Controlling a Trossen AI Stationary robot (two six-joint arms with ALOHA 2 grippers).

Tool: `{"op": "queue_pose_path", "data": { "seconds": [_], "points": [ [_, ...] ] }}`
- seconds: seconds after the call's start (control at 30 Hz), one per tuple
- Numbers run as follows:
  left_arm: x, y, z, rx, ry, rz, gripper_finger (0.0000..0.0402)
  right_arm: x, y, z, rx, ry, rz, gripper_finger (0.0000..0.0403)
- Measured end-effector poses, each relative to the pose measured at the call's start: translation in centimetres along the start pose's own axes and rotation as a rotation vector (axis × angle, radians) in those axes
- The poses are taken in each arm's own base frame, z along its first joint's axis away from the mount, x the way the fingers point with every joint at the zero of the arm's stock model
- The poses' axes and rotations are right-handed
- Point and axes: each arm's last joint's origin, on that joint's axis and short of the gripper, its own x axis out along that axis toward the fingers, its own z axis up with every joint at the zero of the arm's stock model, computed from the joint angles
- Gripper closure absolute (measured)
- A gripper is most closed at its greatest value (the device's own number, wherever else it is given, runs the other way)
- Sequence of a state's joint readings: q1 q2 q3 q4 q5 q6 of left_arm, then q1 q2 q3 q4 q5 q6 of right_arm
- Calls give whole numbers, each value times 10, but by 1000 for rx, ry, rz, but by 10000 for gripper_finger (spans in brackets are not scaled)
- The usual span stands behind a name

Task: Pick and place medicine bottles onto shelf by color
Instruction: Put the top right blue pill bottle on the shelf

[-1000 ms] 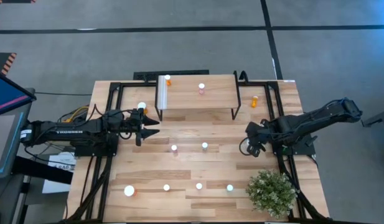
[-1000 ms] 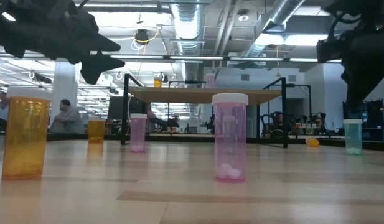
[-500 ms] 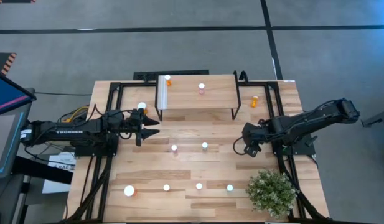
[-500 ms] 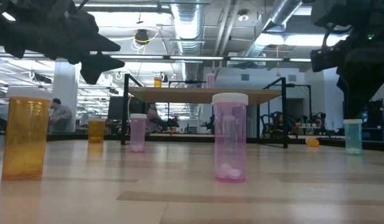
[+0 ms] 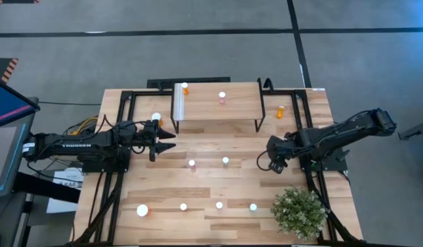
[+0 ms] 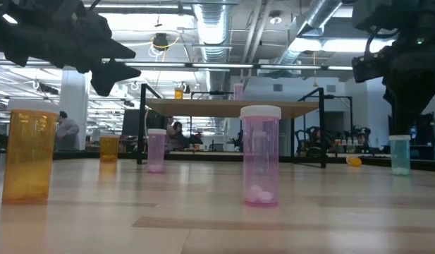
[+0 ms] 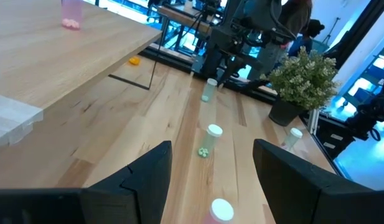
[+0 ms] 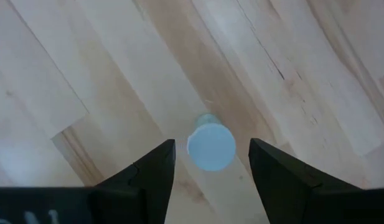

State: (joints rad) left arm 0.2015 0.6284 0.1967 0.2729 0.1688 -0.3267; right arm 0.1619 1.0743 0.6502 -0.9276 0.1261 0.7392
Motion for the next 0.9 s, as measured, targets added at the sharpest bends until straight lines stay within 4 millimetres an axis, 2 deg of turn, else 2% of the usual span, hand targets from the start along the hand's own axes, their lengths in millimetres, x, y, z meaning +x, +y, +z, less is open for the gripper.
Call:
{"op": "queue_pose_path", "data": {
  "seconds": [0.27, 0.5, 0.9],
  "points": [
    [0, 0, 0, 1, 0, -1, 187, 12, 4, 3, -41, 47, -42, 175],
    [0, 0, 0, 0, 2, 0, 187, 15, 6, 4, -56, 46, -41, 182],
    [0, 0, 0, 0, 5, 1, 187, 14, 6, 4, -70, 38, -33, 274]
  ]
}}
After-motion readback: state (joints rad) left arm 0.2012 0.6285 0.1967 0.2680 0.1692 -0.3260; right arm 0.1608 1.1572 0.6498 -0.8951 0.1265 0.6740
